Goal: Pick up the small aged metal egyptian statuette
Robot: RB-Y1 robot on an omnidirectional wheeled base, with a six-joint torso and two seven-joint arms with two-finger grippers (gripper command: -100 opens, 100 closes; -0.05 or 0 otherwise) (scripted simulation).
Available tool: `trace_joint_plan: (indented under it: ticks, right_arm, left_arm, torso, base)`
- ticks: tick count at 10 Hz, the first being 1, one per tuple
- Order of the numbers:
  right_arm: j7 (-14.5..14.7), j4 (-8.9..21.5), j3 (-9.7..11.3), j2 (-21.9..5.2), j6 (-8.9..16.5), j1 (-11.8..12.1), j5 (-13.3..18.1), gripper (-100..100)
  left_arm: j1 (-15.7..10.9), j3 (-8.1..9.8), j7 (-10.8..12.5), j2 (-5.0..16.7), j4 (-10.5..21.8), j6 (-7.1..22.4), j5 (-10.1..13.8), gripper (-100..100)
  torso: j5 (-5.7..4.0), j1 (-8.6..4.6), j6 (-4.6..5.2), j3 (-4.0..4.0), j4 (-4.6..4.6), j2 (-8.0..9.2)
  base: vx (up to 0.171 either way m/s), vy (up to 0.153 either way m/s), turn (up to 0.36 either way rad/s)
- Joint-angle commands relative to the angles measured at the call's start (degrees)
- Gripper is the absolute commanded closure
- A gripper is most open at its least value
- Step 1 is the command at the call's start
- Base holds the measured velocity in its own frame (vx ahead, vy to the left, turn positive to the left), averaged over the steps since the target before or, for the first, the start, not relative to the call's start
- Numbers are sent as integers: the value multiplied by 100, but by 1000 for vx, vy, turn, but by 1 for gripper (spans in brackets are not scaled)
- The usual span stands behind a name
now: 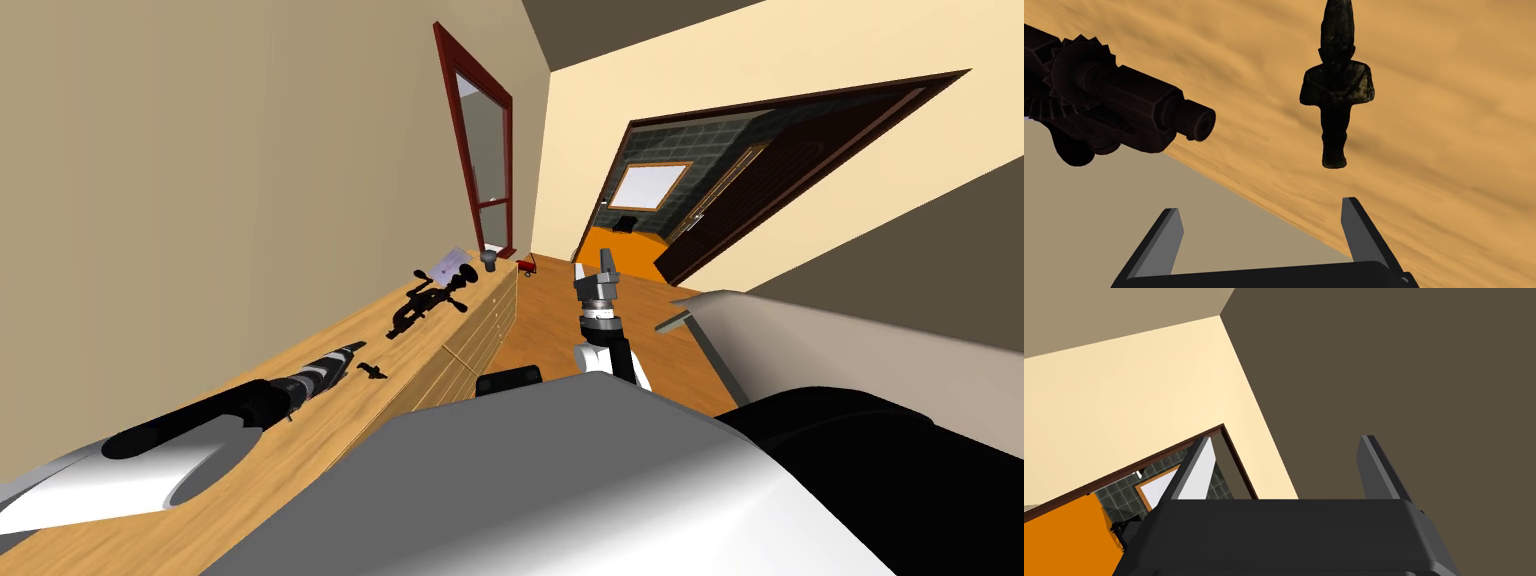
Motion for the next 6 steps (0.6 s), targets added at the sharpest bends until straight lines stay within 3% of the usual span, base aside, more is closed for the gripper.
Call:
trace_joint_plan:
  ticks: [1, 2, 3, 6]
  right_arm:
    - [0, 0, 0, 0, 0, 0, 0, 0]
    - [0, 0, 0, 0, 0, 0, 0, 0]
    - [0, 0, 0, 0, 0, 0, 0, 0]
    - [0, 0, 0, 0, 0, 0, 0, 0]
  left_arm:
    - [-52, -34, -17, 103, 56, 251, 100, -100]
    - [-18, -39, -63, 276, 118, 446, 309, -100]
    - [-18, -39, -63, 276, 118, 533, 309, -100]
    - [44, -65, -150, 591, 233, 1010, 708, -100]
  torso:
    - [0, 0, 0, 0, 0, 0]
    - [1, 0, -1, 0, 0, 0]
    - [0, -2, 0, 0, 0, -1]
    - [1, 0, -2, 1, 0, 2]
  base:
    - [18, -11, -48]
    - [21, -17, -69]
    - [18, -9, -46]
    - [19, -10, -58]
